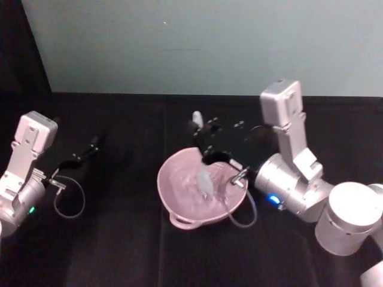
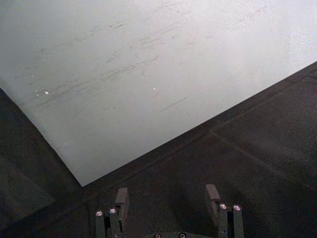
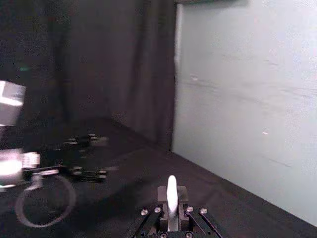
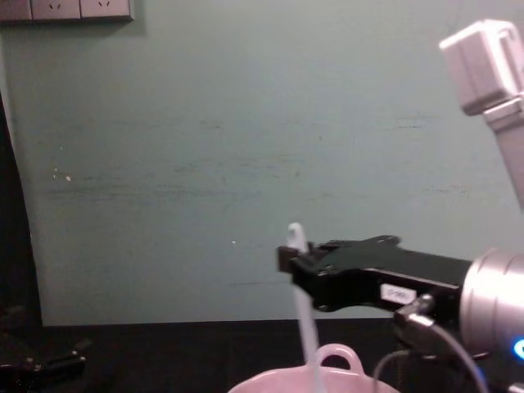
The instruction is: Use the one hand to pick up the spoon and stir the clear water in the bowl.
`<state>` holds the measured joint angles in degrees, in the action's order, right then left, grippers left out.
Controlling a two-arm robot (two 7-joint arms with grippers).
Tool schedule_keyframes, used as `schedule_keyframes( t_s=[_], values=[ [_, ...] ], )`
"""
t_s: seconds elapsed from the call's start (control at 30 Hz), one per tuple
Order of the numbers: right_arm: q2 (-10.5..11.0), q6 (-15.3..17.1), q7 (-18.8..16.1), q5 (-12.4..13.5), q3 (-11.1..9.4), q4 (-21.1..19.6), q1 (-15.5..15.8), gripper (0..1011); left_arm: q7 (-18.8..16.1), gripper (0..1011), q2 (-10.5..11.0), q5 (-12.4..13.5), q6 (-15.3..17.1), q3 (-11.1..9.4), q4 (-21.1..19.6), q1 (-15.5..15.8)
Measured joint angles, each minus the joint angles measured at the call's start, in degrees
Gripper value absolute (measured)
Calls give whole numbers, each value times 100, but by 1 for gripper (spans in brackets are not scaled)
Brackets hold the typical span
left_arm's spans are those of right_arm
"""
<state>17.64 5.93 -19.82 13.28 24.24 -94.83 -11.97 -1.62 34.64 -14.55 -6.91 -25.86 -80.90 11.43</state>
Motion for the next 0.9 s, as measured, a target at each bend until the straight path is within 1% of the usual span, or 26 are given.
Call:
schedule_keyframes(
  t_s=[0.07,0.1,0.2,0.37,0.57,0.77,0.8,0.87,0.9],
  values=[
    [-23,6,-43,-12,80,-57,21,118,0,1011,0,0,0,0,0,0],
    [-49,8,-80,-21,156,-105,30,118,0,1011,0,0,0,0,0,0],
    [-102,5,-122,-31,256,-175,35,118,0,1011,0,0,0,0,0,0],
    [-162,-35,-126,-22,286,-218,30,118,0,1011,0,0,0,0,0,0],
    [-196,-102,-80,68,188,-273,18,118,0,1011,0,0,0,0,0,0],
    [-162,-136,-3,176,-15,-457,-56,118,0,1011,0,0,0,0,0,0],
    [-132,-139,9,197,-82,-532,-91,118,0,1011,0,0,0,0,0,0],
    [-103,-141,31,214,-146,-598,-126,118,0,1011,0,0,0,0,0,0],
    [-68,-141,44,234,-221,-681,-167,118,0,1011,0,0,0,0,0,0]
  ],
)
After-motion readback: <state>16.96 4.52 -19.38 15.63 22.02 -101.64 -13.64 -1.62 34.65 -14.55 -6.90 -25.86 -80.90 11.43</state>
